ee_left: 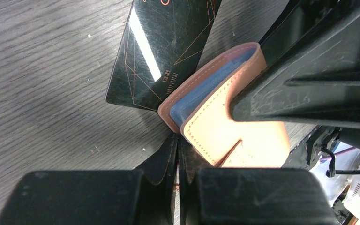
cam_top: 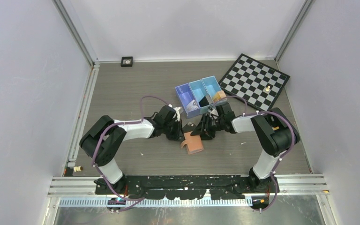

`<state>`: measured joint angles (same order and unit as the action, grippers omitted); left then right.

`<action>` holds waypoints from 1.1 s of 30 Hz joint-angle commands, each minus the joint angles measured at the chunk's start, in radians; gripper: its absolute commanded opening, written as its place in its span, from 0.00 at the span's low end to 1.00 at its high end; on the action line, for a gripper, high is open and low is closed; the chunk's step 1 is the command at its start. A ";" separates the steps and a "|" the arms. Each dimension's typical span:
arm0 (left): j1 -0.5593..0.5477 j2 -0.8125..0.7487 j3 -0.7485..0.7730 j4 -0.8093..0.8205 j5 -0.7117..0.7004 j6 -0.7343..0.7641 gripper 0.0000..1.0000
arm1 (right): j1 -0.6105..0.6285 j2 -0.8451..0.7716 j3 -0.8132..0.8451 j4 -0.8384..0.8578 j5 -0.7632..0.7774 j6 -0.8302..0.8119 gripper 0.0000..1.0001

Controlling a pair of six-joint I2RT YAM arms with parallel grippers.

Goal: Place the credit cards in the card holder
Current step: Close the card holder at the center of the board.

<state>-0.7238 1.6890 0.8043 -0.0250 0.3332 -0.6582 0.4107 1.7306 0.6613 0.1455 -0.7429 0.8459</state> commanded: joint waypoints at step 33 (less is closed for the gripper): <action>0.064 -0.699 0.019 -0.556 -0.261 0.211 0.90 | 0.354 -0.168 0.669 -1.569 1.321 -0.055 0.01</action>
<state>-0.6655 1.0397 0.8467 -0.5320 0.0780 -0.4625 0.6872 1.4555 1.3140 -1.2602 0.3779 0.6601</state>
